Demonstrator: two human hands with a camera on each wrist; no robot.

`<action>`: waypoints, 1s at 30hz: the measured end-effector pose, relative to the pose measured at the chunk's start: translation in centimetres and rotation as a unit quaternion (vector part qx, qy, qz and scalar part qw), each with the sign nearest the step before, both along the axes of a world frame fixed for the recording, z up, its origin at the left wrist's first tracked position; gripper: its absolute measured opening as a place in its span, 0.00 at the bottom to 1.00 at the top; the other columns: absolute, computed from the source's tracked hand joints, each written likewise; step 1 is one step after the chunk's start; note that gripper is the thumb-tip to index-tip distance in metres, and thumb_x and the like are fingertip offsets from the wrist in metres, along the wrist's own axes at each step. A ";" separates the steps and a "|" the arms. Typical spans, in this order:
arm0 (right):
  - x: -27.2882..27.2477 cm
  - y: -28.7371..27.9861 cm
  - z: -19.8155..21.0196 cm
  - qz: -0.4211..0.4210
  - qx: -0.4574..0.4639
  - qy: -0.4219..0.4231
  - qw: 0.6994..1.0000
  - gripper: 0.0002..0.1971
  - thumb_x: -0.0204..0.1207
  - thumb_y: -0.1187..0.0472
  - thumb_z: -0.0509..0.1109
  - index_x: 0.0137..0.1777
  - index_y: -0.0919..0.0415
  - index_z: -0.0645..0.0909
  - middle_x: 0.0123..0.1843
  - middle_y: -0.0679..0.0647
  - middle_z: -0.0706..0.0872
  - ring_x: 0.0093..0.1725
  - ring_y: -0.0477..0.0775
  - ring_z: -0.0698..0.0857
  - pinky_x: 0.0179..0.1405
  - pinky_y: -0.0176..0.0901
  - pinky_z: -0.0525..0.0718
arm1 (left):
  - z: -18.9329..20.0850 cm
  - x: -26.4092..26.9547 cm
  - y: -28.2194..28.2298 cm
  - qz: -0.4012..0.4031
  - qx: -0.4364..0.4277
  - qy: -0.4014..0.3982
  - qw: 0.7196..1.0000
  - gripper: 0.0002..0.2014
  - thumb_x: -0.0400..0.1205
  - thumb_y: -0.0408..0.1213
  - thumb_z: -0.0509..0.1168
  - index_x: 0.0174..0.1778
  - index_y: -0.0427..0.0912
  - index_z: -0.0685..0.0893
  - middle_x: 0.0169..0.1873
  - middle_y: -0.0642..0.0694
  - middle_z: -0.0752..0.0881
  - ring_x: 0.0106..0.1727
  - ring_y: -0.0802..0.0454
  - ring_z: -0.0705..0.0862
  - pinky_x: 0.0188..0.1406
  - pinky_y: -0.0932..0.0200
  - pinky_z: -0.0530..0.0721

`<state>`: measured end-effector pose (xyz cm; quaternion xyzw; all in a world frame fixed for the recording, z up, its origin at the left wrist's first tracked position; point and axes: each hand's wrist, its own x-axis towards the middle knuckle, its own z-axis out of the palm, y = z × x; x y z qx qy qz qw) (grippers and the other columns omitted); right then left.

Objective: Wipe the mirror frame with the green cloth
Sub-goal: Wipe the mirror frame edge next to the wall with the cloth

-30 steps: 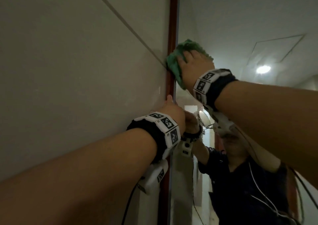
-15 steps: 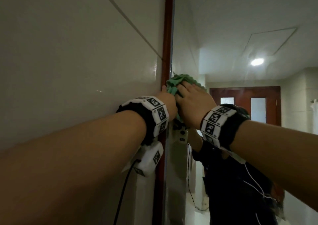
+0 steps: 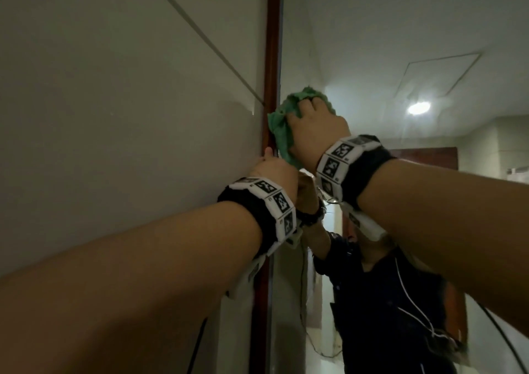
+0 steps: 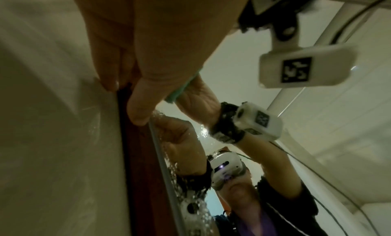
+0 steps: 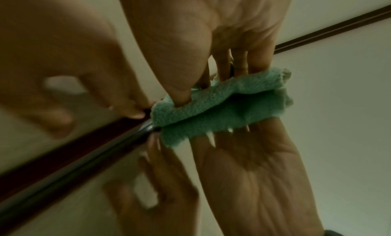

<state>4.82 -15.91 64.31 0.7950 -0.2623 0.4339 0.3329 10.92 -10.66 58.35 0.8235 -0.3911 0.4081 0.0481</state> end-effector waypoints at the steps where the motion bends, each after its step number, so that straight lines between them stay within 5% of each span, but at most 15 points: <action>1: -0.3 -0.2 -0.9 -0.002 -0.007 0.007 1.000 0.23 0.82 0.51 0.61 0.74 0.58 0.72 0.75 0.60 0.68 0.76 0.63 0.65 0.59 0.56 0.80 | 0.1 -0.2 0.1 0.003 -0.004 -0.024 1.000 0.15 0.87 0.30 0.51 0.66 0.32 0.78 0.73 0.33 0.68 0.68 0.40 0.74 0.61 0.50 0.76; 7: -1.7 -0.1 -1.4 0.001 -0.005 -0.001 1.000 0.21 0.81 0.53 0.62 0.72 0.58 0.73 0.76 0.60 0.67 0.75 0.63 0.65 0.58 0.55 0.79 | 1.9 -0.8 1.4 -0.024 -0.033 -0.059 0.997 0.10 0.85 0.28 0.56 0.52 0.34 0.83 0.57 0.39 0.81 0.57 0.42 0.82 0.43 0.54 0.77; 10: -2.1 0.0 1.2 -0.002 0.008 -0.038 0.999 0.21 0.81 0.51 0.63 0.71 0.58 0.75 0.74 0.60 0.68 0.75 0.64 0.65 0.62 0.56 0.77 | 3.1 -0.4 2.2 -0.035 -0.095 -0.055 0.993 0.12 0.83 0.34 0.60 0.60 0.36 0.81 0.62 0.37 0.75 0.63 0.39 0.75 0.54 0.52 0.76; 14: -2.4 -0.4 1.9 -0.006 -0.009 -0.056 0.998 0.20 0.82 0.53 0.61 0.72 0.58 0.74 0.74 0.61 0.69 0.74 0.64 0.67 0.65 0.55 0.75 | 2.6 -0.1 1.7 0.015 -0.058 -0.089 0.994 0.14 0.85 0.39 0.57 0.64 0.44 0.82 0.63 0.40 0.73 0.66 0.41 0.70 0.62 0.51 0.72; 21: -3.3 -0.2 -0.7 -0.025 -0.028 -0.008 0.999 0.20 0.82 0.53 0.60 0.71 0.59 0.75 0.71 0.60 0.72 0.71 0.62 0.71 0.57 0.55 0.79 | 2.8 -0.6 2.1 0.016 -0.043 -0.066 0.997 0.16 0.82 0.41 0.62 0.65 0.40 0.80 0.62 0.39 0.74 0.62 0.42 0.76 0.51 0.53 0.74; 24: -3.1 0.7 -0.6 -0.059 -0.040 0.033 0.997 0.17 0.83 0.58 0.58 0.68 0.62 0.78 0.69 0.62 0.74 0.70 0.63 0.72 0.61 0.54 0.76 | 2.7 -0.7 2.0 0.023 -0.043 -0.070 0.996 0.15 0.84 0.42 0.60 0.66 0.44 0.81 0.61 0.40 0.74 0.60 0.43 0.77 0.44 0.54 0.68; 30: -2.9 0.0 -0.6 0.003 0.006 0.013 1.000 0.18 0.80 0.58 0.65 0.69 0.63 0.76 0.73 0.60 0.69 0.74 0.63 0.67 0.65 0.55 0.76 | 2.5 -0.8 2.1 0.043 -0.034 -0.088 0.995 0.18 0.83 0.45 0.62 0.67 0.41 0.79 0.64 0.40 0.73 0.60 0.45 0.77 0.51 0.55 0.73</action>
